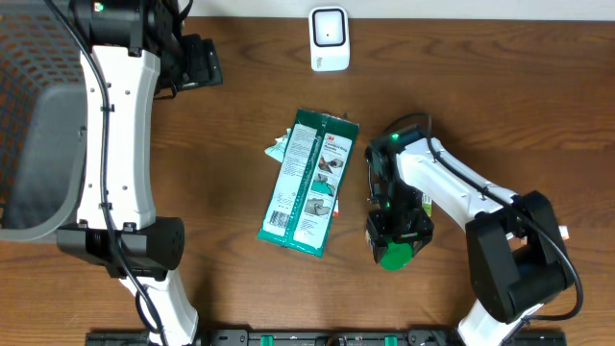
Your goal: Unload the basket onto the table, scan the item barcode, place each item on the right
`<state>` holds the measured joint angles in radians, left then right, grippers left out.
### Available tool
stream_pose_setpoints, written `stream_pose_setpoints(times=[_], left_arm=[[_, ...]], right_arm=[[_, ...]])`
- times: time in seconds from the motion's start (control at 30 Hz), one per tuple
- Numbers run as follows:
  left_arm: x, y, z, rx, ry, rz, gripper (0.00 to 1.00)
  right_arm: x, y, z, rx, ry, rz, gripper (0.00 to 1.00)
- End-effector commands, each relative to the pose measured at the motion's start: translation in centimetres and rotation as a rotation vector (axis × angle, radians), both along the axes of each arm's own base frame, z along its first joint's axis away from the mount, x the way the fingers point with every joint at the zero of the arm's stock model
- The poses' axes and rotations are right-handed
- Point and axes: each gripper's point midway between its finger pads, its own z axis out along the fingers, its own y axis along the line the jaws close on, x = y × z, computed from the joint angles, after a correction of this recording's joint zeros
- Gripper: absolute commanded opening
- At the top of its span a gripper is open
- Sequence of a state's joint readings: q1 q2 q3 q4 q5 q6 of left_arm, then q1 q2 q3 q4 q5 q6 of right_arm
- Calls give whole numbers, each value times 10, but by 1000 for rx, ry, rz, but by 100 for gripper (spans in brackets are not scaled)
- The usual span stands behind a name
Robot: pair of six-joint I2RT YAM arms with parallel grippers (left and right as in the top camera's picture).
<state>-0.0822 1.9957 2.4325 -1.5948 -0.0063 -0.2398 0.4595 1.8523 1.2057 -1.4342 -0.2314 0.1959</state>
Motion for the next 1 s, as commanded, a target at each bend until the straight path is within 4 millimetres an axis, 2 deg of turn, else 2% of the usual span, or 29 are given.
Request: stream_pose_setpoints(times=[0.0, 0.2, 0.27, 0.3, 0.33, 0.47, 0.63, 0.73, 0.87, 0.97], left_arm=[[-4, 1, 6, -1, -12, 9, 87], [-4, 1, 6, -2, -12, 9, 87], [-4, 1, 6, -2, -12, 9, 87], [-4, 1, 6, -2, -12, 9, 87], [-4, 1, 6, -2, -12, 9, 87], [-4, 1, 6, -1, -12, 10, 87], [-4, 1, 6, -2, -12, 9, 87], [-4, 1, 6, -2, -12, 9, 87], [-4, 1, 6, -2, -12, 9, 87], [-4, 1, 6, -2, -12, 9, 87]], right_arm=[[10, 1, 1, 20, -18, -2, 49], [13, 0, 1, 23, -25, -14, 61], [13, 0, 1, 23, -25, -13, 70], [13, 0, 1, 26, -26, -10, 83], [14, 0, 1, 29, -28, -6, 88], [21, 3, 5, 41, -48, -4, 98], [34, 5, 13, 53, -91, 16, 99], [41, 2, 25, 43, -119, 38, 99], [61, 9, 60, 111, -303, 40, 99], [69, 5, 80, 117, -454, 21, 99]])
